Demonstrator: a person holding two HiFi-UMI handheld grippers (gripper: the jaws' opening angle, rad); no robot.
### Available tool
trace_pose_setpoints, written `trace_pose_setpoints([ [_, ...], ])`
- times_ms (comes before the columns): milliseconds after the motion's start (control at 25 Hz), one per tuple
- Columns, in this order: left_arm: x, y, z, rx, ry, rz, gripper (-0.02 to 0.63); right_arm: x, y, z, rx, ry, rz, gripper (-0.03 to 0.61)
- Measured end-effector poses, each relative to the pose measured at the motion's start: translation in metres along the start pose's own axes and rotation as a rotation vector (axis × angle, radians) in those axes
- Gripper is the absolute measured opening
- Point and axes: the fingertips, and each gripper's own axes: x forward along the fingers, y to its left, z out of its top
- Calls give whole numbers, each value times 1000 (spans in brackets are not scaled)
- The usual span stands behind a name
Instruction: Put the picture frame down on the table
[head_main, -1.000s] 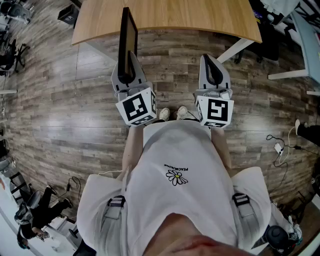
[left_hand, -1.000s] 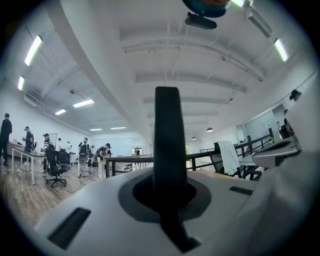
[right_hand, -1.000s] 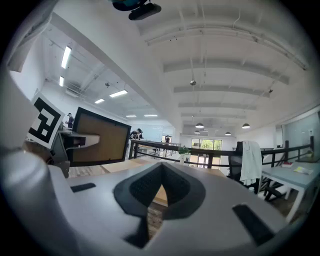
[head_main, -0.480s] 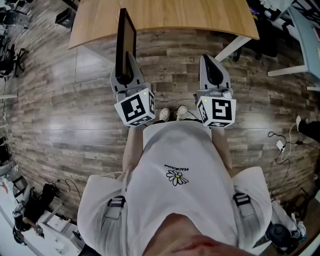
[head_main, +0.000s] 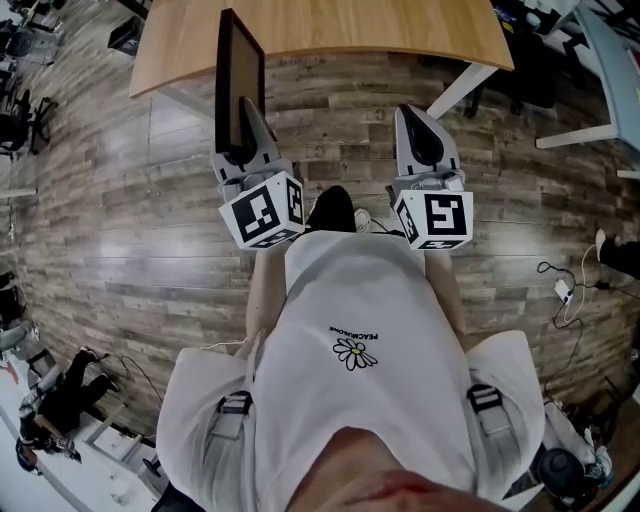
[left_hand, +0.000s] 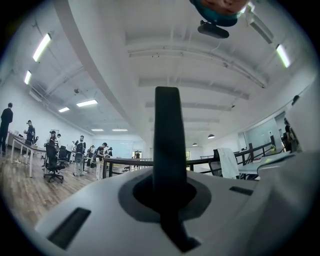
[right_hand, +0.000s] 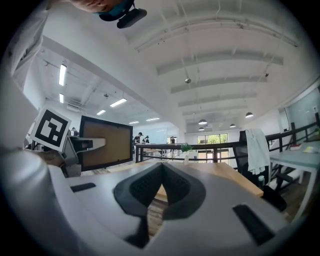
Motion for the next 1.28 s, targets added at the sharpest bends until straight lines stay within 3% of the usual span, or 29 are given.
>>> trace_pose_setpoints([
  [320,11,-6,-7,-24,-10,22,23,4,0,-5,-65,12,73,9],
  [640,65,-6,-10,-20,-41,15,23,39,-26,-8,-96,25,33,9],
  [1040,152,11,-24,-2,-52,-4,23,136,-42,-20,-79,46,13,9],
  [1280,229,49,-29,-13,-39,-21,23,229,-36,-5,-96,48,5,9],
])
